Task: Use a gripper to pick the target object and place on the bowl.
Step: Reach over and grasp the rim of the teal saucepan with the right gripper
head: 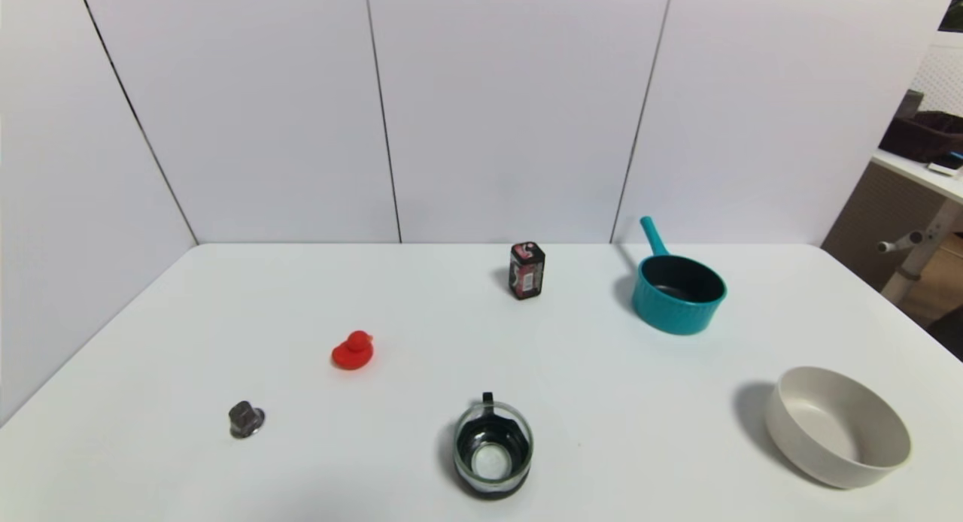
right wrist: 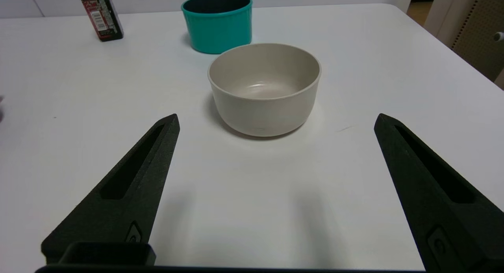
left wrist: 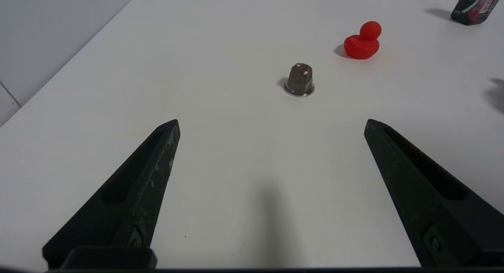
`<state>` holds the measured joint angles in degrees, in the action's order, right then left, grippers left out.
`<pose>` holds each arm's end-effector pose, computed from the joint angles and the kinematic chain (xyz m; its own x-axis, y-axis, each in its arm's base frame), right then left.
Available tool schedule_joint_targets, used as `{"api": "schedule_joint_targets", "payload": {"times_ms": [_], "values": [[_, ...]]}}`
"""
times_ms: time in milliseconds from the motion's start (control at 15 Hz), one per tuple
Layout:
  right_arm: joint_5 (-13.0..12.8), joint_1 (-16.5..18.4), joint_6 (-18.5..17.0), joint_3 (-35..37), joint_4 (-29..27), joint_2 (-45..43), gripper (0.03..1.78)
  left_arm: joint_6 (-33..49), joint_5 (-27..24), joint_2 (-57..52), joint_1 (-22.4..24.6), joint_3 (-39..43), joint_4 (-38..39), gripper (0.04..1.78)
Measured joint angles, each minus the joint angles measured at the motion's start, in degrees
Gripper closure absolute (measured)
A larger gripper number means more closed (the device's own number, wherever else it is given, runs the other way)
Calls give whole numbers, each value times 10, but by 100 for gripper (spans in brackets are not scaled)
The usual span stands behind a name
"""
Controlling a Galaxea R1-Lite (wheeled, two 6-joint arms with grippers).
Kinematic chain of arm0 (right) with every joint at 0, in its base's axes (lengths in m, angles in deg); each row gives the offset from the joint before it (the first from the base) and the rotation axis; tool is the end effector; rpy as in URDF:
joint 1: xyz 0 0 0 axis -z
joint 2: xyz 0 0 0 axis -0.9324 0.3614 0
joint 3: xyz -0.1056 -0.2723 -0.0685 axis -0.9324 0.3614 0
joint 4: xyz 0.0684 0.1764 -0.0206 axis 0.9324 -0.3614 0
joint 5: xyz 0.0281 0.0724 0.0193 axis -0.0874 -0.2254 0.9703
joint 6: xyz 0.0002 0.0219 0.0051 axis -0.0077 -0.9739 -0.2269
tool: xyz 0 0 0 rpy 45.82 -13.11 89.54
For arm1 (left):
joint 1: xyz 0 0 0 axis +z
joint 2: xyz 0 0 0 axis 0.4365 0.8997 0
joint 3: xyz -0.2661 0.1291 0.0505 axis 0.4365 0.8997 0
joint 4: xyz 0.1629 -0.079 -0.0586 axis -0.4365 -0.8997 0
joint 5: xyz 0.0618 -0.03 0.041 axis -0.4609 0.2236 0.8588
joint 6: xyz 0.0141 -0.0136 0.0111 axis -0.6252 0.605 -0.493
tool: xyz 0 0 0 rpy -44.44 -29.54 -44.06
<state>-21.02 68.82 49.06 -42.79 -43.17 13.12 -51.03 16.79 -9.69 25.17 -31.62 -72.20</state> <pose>-0.0229 -0.0004 0.0762 0.9998 -0.0151 0.0086 0.0149 0.9995 0.0292 -0.0228 0.0007 0.0754 1.0000 0.0057 -0.0013 -0.0058 0.9989 -0.0455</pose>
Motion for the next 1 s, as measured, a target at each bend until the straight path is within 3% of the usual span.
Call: {"api": "schedule_joint_targets", "payload": {"times_ms": [533,733,1000], "values": [[1,0,5,-13,-25,1,10,0,0,0,0,0,0,13],[1,0,3,-82,-62,24,10,0,0,0,0,0,0,13],[3,9,10,-215,-75,120,10,0,0,0,0,0,0,13]]}}
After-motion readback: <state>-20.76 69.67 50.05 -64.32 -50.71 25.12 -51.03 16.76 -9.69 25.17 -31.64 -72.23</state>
